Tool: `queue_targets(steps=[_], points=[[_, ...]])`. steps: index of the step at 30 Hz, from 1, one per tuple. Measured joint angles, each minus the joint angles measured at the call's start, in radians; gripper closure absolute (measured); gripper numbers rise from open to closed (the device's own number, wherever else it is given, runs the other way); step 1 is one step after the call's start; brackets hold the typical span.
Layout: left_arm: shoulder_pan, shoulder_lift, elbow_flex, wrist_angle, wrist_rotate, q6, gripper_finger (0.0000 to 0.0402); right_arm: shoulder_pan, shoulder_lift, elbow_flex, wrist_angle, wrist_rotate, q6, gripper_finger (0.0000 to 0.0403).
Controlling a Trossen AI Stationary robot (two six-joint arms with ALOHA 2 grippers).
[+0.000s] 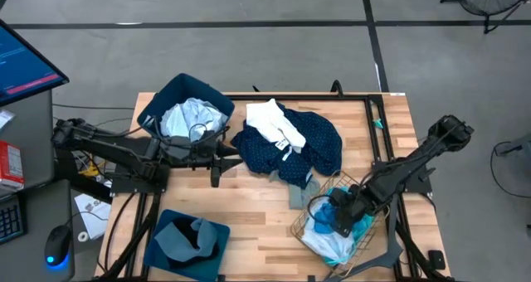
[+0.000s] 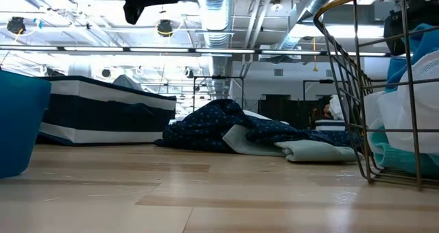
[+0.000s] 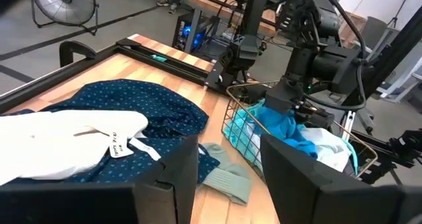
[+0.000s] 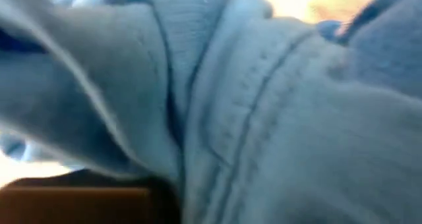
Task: Pick & Place Cloths
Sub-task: Put the blue shorts into the gold basket
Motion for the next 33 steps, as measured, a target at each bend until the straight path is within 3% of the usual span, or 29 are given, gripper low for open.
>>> queue_targets(steps=[9,18,23,27,29,33], points=[[0.000,0.000,0.000,0.000,-0.010,0.001,0.0231,-0.069,-0.002,0.146,0.011,-0.242,-0.157,0.0146],[0.000,0.000,0.000,0.000,-0.010,0.001,0.0206,-0.085,-0.003,0.408,-0.297,-0.261,-0.256,0.0132],[0.000,0.000,0.000,0.000,-0.010,0.001,0.0201,-0.067,-0.003,0.497,-0.461,-0.227,-0.249,0.0132],[0.000,0.000,0.000,0.003,-0.010,0.001,0.0201,-0.045,-0.003,0.509,-0.496,-0.190,-0.217,0.0132],[0.000,0.004,0.000,0.007,-0.011,0.001,0.0201,-0.035,-0.003,0.509,-0.515,-0.120,-0.186,0.0134],[0.000,0.037,-0.001,0.027,-0.010,0.000,0.0201,-0.004,-0.001,0.505,-0.542,0.119,-0.123,0.0156]])
